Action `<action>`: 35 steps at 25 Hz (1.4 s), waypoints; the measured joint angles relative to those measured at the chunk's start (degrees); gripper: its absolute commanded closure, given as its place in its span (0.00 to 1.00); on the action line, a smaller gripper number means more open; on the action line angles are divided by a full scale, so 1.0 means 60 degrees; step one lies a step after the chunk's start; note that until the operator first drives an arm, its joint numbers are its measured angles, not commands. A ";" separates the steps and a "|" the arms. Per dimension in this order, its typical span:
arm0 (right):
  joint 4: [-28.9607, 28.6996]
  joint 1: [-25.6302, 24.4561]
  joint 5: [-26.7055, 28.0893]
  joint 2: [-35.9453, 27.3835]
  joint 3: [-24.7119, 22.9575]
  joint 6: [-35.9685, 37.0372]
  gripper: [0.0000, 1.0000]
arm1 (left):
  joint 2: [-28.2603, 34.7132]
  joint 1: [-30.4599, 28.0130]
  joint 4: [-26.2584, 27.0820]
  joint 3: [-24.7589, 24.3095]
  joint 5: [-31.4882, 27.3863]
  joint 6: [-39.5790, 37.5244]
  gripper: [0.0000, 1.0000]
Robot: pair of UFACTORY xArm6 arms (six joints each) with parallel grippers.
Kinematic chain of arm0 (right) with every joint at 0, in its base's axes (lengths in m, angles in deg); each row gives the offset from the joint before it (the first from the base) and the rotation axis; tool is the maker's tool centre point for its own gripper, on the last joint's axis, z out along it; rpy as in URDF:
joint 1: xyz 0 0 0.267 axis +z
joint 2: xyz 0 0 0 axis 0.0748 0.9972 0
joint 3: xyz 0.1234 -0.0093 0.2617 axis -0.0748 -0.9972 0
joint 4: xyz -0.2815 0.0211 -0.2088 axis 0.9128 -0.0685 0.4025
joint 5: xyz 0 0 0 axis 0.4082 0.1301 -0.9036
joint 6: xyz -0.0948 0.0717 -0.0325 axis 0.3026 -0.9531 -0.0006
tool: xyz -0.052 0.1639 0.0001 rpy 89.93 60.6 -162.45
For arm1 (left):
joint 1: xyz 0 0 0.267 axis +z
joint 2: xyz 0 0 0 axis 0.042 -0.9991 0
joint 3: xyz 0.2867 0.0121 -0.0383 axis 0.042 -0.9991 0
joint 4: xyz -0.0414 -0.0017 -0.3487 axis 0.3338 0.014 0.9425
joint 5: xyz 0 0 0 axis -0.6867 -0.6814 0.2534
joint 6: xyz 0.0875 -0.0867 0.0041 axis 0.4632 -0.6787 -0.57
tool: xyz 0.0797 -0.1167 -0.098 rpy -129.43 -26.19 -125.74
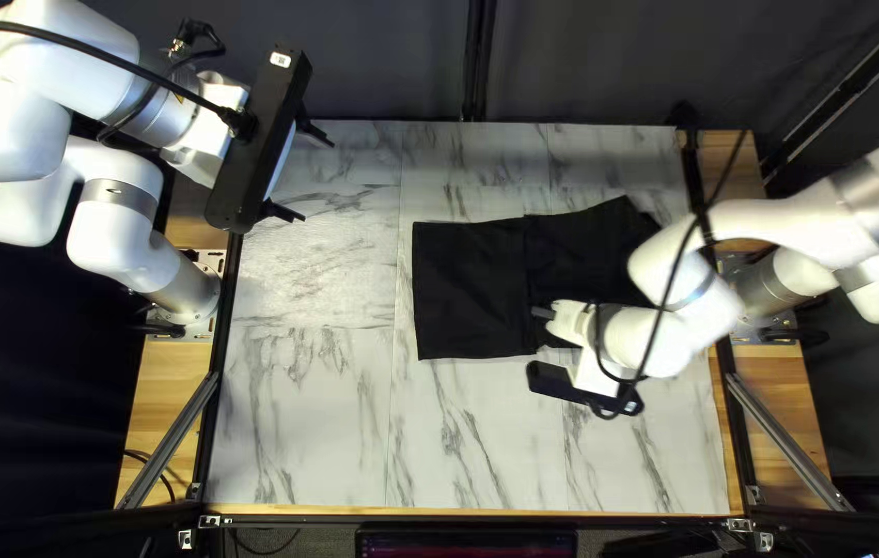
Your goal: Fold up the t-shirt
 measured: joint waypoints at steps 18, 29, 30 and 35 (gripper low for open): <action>-0.1399 0.0134 0.0690 -0.1476 -0.1052 0.0290 0.00 | 0.0000 0.0000 0.0000 0.0000 0.0000 0.0000 0.00; -0.2712 0.0099 0.0077 -0.1086 -0.1912 0.0073 0.00 | 0.0000 0.0000 0.0000 0.0000 0.0000 0.0000 0.00; -0.2736 0.0182 0.0009 -0.1005 -0.1938 -0.0132 0.00 | 0.0000 0.0000 0.0000 0.0000 0.0000 0.0000 0.00; -0.2402 0.0573 -0.0425 -0.0436 -0.1998 -0.1578 0.00 | 0.0000 0.0000 0.0000 0.0000 0.0000 0.0000 0.00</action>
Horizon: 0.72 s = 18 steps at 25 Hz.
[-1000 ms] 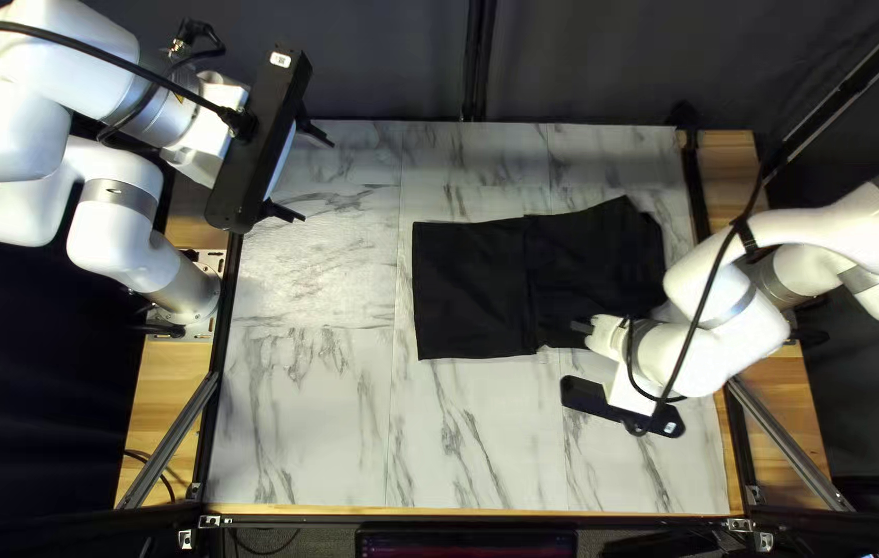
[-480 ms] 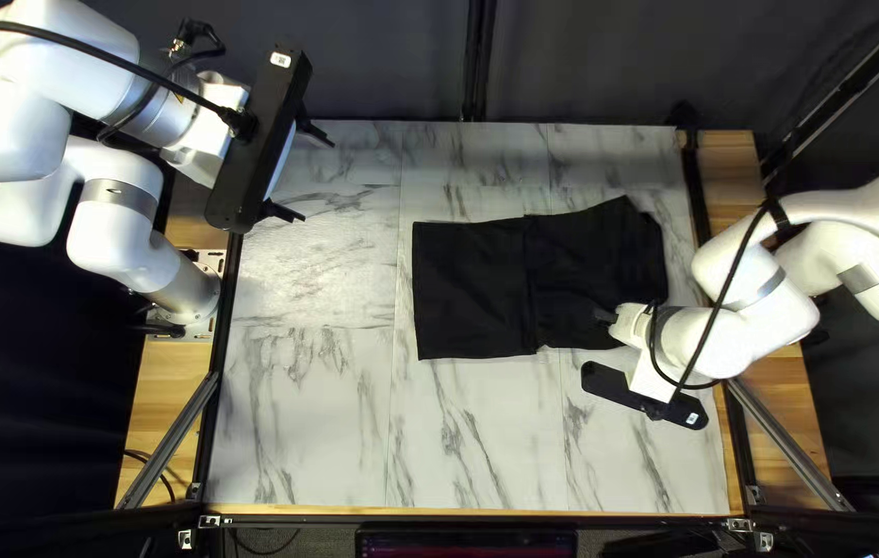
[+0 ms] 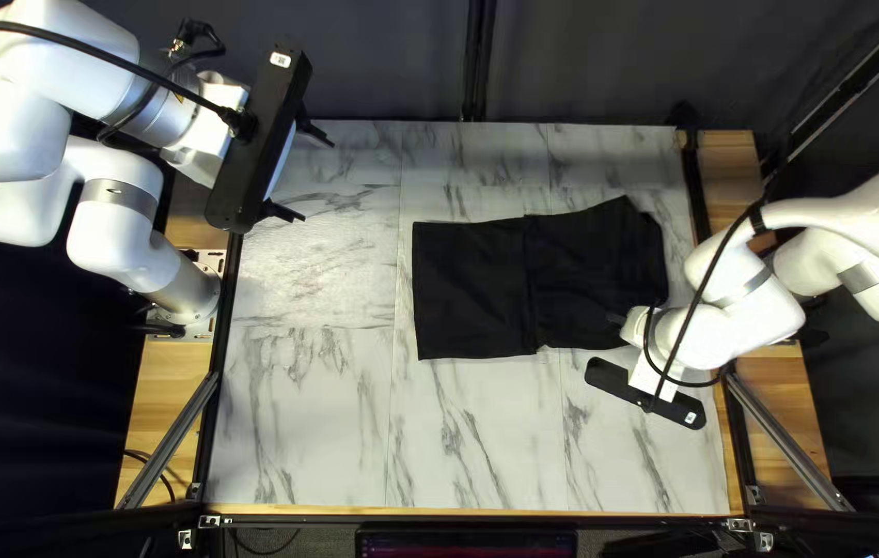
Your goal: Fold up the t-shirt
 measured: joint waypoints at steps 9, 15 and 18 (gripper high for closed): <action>0.0400 -0.0100 -0.0801 0.0081 -0.0609 -0.0777 0.29 | 0.0000 0.0000 0.0000 0.0000 0.0000 0.0000 0.00; 0.0383 -0.0142 -0.0841 -0.0201 -0.0910 -0.0929 1.00 | 0.0000 0.0000 0.0000 0.0000 0.0000 0.0000 0.00; 0.0433 -0.0240 -0.0977 -0.0352 -0.1161 -0.0971 1.00 | 0.0000 0.0000 0.0000 0.0000 0.0000 0.0000 0.00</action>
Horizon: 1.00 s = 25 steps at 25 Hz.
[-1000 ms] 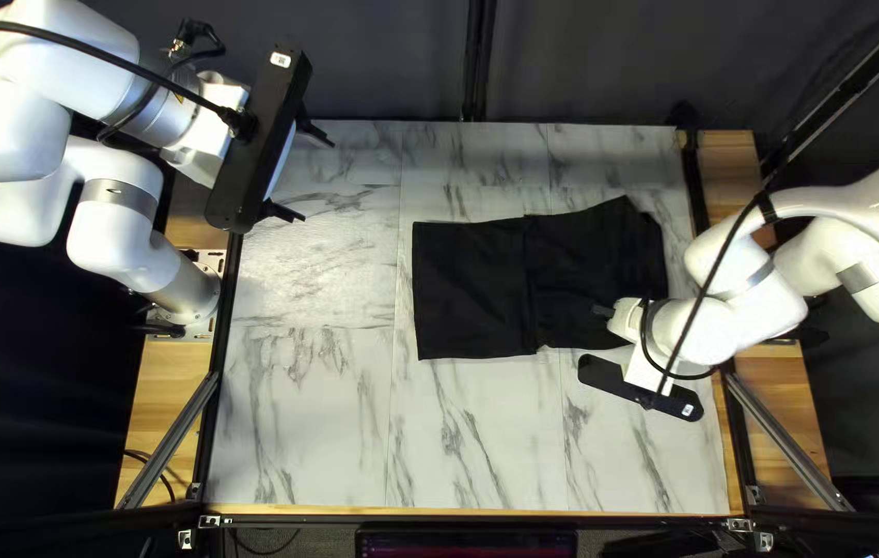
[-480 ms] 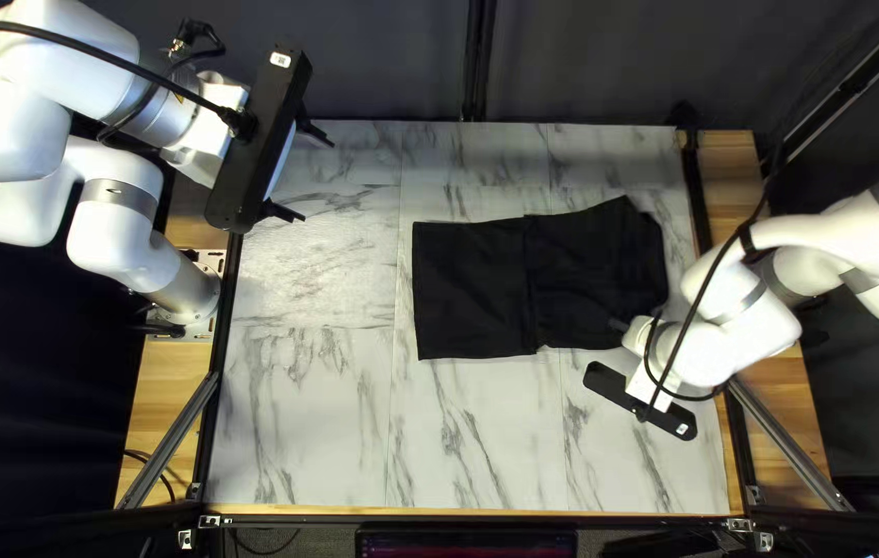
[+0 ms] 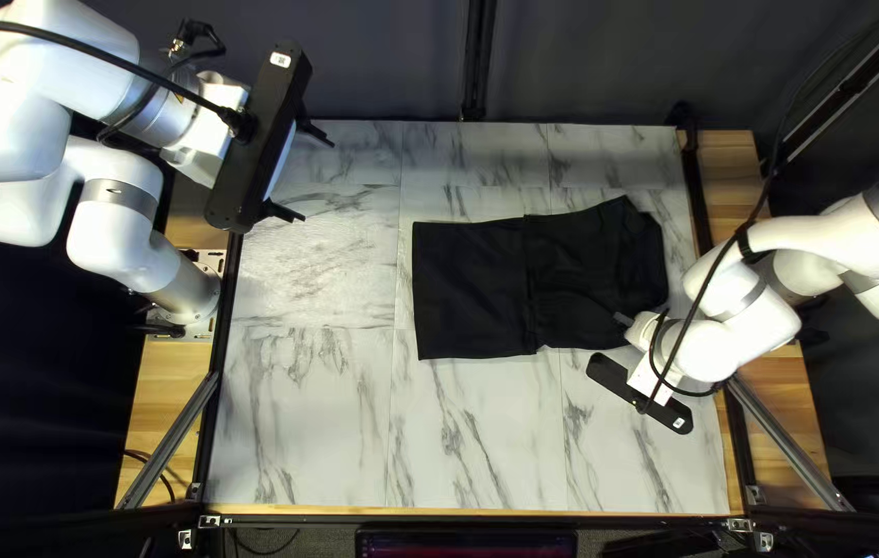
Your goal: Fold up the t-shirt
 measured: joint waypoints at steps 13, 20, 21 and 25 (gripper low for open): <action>0.0418 -0.0138 0.1077 -0.0524 0.0693 -0.0026 1.00 | 0.0000 0.0000 0.0000 0.0000 0.0000 0.0000 0.00; 0.0836 -0.0262 0.2214 -0.0151 0.2088 0.0550 1.00 | 0.0000 0.0000 0.0000 0.0000 0.0000 0.0000 0.00; 0.0938 -0.0351 0.2326 -0.0147 0.2230 0.0697 1.00 | 0.0000 0.0000 0.0000 0.0000 0.0000 0.0000 0.00; 0.1496 -0.0893 0.2434 -0.0127 0.2648 0.1354 1.00 | 0.0000 0.0000 0.0000 0.0000 0.0000 0.0000 0.00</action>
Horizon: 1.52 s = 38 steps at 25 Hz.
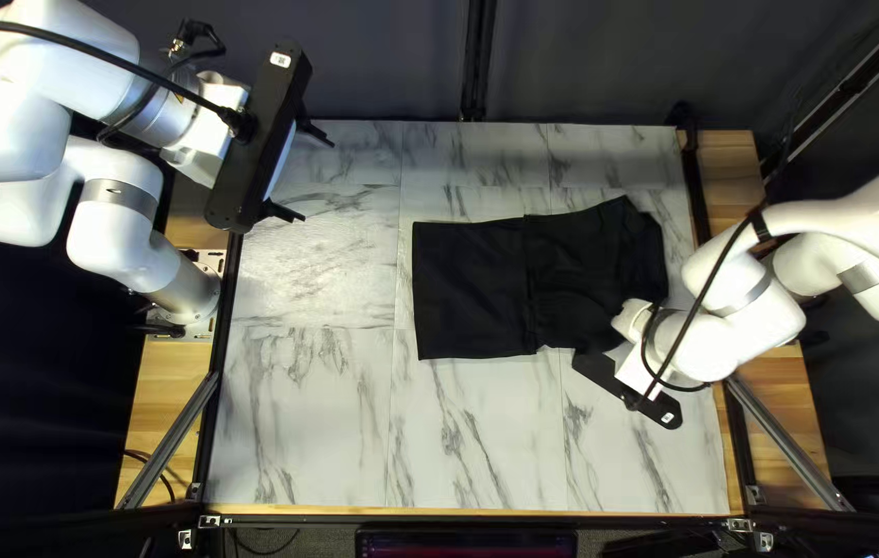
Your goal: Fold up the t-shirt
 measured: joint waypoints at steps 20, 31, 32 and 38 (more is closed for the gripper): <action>0.1998 -0.1651 -0.1149 0.3080 0.3157 0.2429 1.00 | 0.0000 0.0000 0.0000 0.0000 0.0000 0.0000 0.00; 0.2437 -0.1565 -0.2026 0.4846 0.4343 0.3034 1.00 | 0.0000 0.0000 0.0000 0.0000 0.0000 0.0000 0.00; 0.2468 -0.1587 -0.2161 0.4983 0.4399 0.3081 0.96 | 0.0000 0.0000 0.0000 0.0000 0.0000 0.0000 0.00; 0.2417 -0.1609 -0.2655 0.5046 0.4228 0.3239 0.00 | 0.0000 0.0000 0.0000 0.0000 0.0000 0.0000 0.00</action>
